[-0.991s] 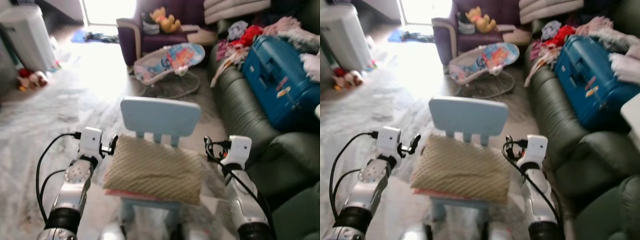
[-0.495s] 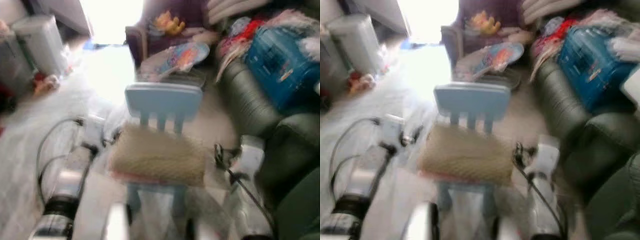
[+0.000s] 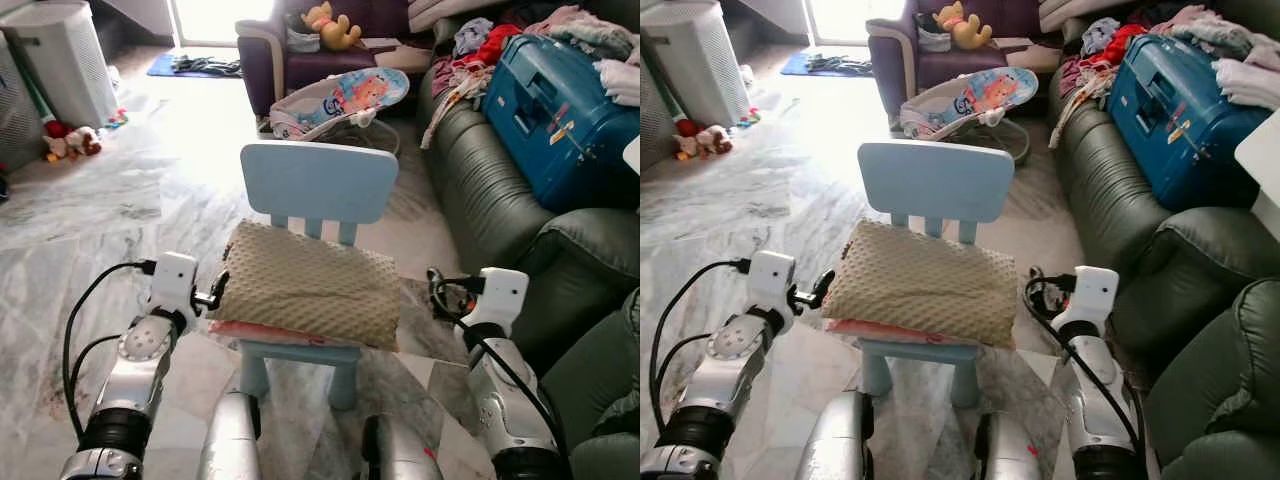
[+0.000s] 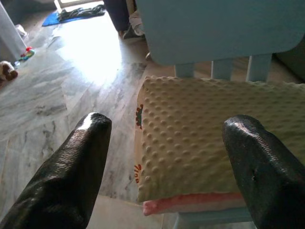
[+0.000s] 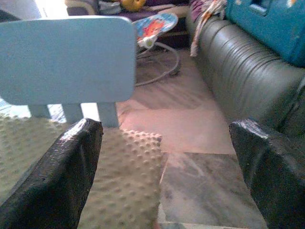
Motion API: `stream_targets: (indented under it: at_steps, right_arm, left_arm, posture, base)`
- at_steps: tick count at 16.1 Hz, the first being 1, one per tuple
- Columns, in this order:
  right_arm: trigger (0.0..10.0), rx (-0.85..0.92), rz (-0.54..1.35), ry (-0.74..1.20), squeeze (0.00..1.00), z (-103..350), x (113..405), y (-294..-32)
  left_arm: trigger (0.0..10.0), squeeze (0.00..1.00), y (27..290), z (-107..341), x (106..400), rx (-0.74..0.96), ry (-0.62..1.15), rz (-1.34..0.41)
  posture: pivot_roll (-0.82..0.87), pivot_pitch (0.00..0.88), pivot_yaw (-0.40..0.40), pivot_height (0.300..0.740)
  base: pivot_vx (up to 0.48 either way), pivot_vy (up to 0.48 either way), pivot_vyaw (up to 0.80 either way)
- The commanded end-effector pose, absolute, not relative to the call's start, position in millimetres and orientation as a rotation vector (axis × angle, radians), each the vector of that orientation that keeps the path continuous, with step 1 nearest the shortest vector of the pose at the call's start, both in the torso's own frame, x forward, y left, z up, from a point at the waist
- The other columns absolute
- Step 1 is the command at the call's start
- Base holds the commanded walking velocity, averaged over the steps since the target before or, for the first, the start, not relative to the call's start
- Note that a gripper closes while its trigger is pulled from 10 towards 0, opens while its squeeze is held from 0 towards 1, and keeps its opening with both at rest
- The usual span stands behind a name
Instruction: Move the pillow to the sofa
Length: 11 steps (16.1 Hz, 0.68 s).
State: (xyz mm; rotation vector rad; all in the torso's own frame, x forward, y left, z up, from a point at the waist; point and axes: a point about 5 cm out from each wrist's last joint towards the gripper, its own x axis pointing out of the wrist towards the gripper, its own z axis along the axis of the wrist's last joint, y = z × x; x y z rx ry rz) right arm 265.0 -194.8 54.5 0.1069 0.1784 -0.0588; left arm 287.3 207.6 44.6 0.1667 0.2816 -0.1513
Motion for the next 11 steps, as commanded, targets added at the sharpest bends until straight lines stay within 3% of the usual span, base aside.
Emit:
stream_targets:
  at_steps: [1,7,11]
  right_arm:
    - [10.0,0.111,-0.028,0.168,0.0,58.5,267.2,-189.5]
    - [10.0,0.109,-0.005,0.166,0.0,62.3,266.2,-189.7]
    - [10.0,0.111,0.001,0.172,0.0,63.9,268.2,-190.3]
  left_arm:
    - [10.0,0.0,210.4,50.3,288.6,0.171,0.257,-0.143]
    - [10.0,0.0,206.1,48.0,286.3,0.166,0.258,-0.138]
    - [10.0,0.0,209.3,50.2,286.2,0.154,0.247,-0.113]
  posture:
    - [-0.02,0.0,-0.033,0.635]
    - [-0.04,0.0,-0.034,0.55]
    - [-0.03,0.0,-0.043,0.545]
  base:
    - [0.0,0.0,0.0]
    - [0.0,0.0,0.0]
    - [0.0,0.0,0.0]
